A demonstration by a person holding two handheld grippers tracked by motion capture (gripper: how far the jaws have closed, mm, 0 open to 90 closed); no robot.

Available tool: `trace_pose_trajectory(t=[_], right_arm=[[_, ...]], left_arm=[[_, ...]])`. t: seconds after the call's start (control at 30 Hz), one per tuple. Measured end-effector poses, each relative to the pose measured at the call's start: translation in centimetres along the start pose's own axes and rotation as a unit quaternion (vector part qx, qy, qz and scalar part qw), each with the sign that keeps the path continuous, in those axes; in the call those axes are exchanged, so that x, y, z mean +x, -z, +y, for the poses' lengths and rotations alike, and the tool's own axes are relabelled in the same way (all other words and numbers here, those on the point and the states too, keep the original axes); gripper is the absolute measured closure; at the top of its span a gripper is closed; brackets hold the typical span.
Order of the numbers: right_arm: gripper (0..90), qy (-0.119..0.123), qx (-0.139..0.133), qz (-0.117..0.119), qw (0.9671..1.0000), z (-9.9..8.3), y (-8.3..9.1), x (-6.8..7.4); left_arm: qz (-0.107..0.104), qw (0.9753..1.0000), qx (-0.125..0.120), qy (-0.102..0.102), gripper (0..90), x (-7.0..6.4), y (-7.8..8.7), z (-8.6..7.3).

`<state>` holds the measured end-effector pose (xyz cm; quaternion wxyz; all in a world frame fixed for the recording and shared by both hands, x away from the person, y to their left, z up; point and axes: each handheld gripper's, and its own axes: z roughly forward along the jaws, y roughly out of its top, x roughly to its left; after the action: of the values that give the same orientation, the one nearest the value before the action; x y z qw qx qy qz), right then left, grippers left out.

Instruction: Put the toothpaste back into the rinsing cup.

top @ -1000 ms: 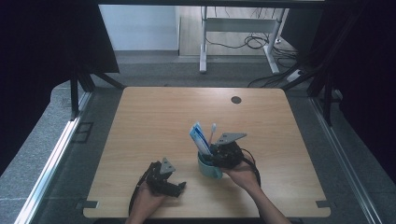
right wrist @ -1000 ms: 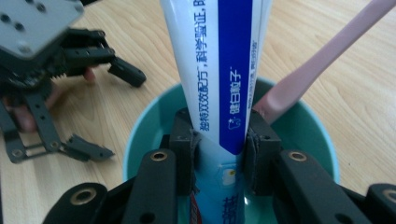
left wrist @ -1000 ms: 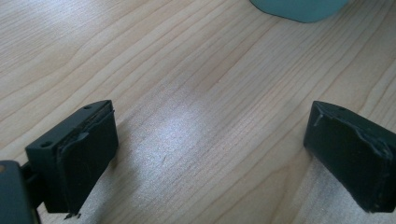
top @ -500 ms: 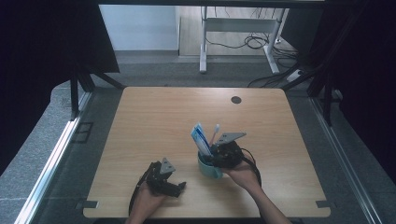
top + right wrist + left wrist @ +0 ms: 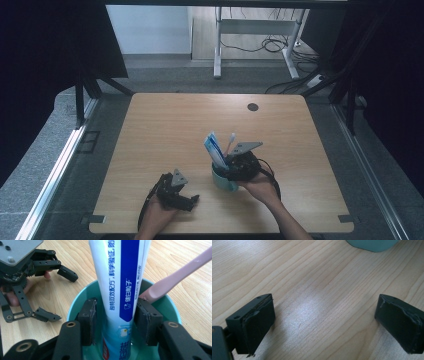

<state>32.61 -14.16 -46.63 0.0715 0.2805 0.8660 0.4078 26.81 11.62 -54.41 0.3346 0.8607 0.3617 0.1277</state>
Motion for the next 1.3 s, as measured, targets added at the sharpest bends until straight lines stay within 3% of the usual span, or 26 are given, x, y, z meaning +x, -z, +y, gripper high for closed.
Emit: trace_pose_trajectory(t=[0.5, 0.6, 0.8, 1.3], right_arm=[[41.5, 0.016, 0.007, 0.001, 0.9998, 0.6, 0.9, 0.4], [37.8, 0.025, 0.006, -0.009, 0.9996, 0.7, 1.0, 0.5], [29.7, 0.019, 0.002, -0.015, 0.9997, 0.7, 1.3, 0.3], [16.8, 0.026, 0.007, -0.002, 0.9996, 1.1, 2.3, 0.9]], left_arm=[[0.000, 1.0000, 0.001, -0.001, 3.1, 0.0, 0.0, 0.0], [0.000, 1.0000, 0.001, -0.001, 3.1, 0.0, 0.0, 0.0], [0.000, 1.0000, 0.001, -0.001, 3.1, 0.0, 0.0, 0.0], [0.000, 1.0000, 0.002, 0.000, 3.1, 0.0, 0.0, 0.0]])
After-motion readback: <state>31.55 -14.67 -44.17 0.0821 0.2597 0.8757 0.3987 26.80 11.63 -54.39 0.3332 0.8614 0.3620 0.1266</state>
